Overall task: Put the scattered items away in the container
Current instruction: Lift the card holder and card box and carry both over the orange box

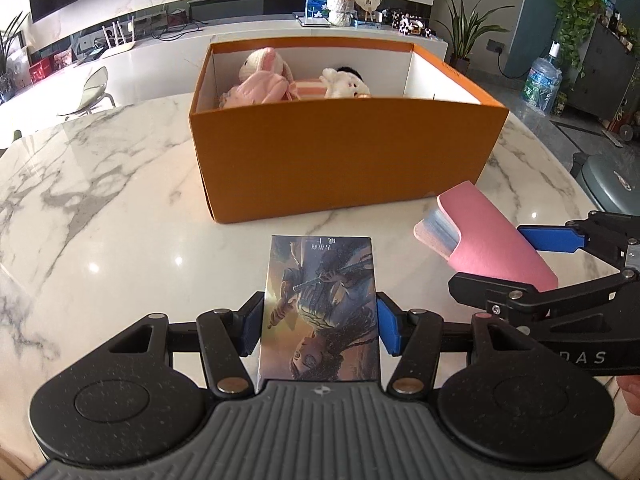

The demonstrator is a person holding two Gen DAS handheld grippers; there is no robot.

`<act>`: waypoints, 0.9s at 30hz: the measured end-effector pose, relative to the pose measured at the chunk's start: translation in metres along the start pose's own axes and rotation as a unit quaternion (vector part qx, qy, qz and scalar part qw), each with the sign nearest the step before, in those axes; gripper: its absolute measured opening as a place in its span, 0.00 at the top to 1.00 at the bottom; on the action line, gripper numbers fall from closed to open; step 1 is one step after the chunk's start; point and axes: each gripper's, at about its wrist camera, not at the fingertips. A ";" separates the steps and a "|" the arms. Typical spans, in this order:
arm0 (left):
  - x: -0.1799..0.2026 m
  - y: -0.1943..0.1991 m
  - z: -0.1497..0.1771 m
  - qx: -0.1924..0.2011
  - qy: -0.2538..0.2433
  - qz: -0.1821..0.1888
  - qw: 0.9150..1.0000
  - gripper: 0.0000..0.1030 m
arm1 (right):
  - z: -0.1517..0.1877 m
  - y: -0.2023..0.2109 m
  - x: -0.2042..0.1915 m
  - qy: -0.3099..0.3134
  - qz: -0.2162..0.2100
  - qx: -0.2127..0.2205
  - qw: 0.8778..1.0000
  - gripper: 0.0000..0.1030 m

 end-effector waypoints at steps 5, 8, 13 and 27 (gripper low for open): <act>0.002 0.020 -0.026 0.025 -0.003 0.006 1.000 0.36 | -0.026 0.026 0.011 -0.038 0.002 0.019 0.999 0.20; 0.002 0.028 -0.045 0.042 -0.007 0.009 0.999 0.36 | -0.046 0.035 0.018 -0.053 0.004 0.027 0.998 0.20; -0.001 0.031 -0.078 0.066 -0.010 0.008 0.998 0.36 | -0.086 0.040 0.032 -0.064 0.013 0.044 0.997 0.20; -0.018 -0.021 -0.167 0.077 -0.013 -0.011 0.997 0.36 | -0.181 -0.043 0.064 -0.055 0.051 0.022 0.997 0.20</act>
Point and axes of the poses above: each gripper's, at about its wrist camera, not at the fingertips, and y roughly against the way its jaws point, x to its right, z to its underside, and after that the axes turned 10 degrees about -x, right-handed
